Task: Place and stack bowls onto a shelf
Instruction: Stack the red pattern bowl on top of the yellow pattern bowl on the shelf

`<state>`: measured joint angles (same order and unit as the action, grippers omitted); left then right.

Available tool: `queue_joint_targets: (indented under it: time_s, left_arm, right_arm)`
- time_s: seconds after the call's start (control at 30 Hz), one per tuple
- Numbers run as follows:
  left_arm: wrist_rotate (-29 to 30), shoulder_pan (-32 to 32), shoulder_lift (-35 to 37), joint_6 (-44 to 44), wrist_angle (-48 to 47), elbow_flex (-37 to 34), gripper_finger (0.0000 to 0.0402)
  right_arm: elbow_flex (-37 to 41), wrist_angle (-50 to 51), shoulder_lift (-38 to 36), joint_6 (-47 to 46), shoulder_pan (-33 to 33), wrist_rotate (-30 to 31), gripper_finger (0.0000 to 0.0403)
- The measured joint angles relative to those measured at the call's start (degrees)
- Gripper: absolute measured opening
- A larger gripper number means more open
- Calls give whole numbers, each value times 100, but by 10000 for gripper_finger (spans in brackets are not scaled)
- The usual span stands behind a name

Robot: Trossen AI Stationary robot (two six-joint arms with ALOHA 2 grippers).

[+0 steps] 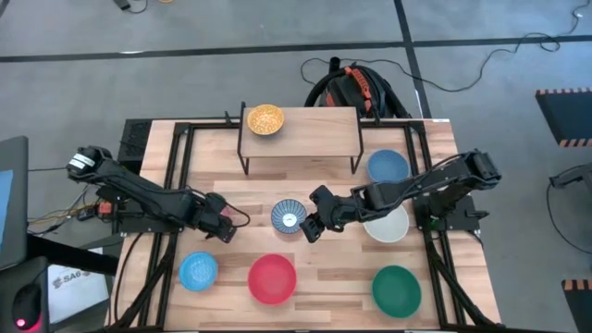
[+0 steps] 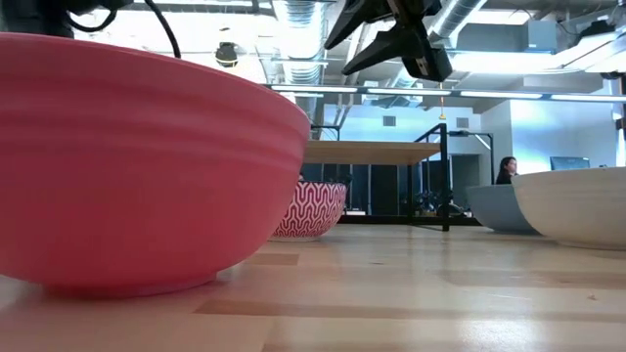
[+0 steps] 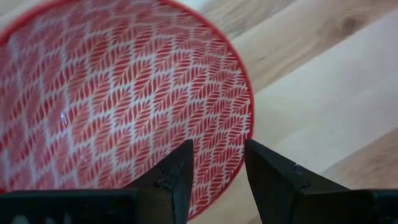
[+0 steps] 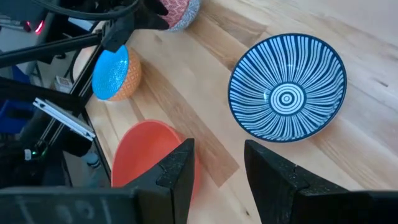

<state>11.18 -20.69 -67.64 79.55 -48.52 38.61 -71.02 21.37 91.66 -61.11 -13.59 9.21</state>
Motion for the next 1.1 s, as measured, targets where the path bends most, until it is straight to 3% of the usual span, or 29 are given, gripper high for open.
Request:
queue_joint_targets:
  time_s: [0.37, 0.6, 0.97, 1.1]
  left_arm:
    - [177, 4, 49, -647, 185, 249, 128]
    - [230, 26, -241, -605, -163, 243, 125]
    - [-109, 26, -1067, -1034, 202, 250, 13]
    - [-173, 31, -1123, -1212, 194, 281, 7]
  right_arm:
    - [1, 67, 0, 304, 59, -294, 166]
    - [-1, 89, 0, 432, 45, -312, 166]
    - [-1, 215, 0, 502, -74, -317, 166]
    - [0, 346, -120, 604, -73, -329, 166]
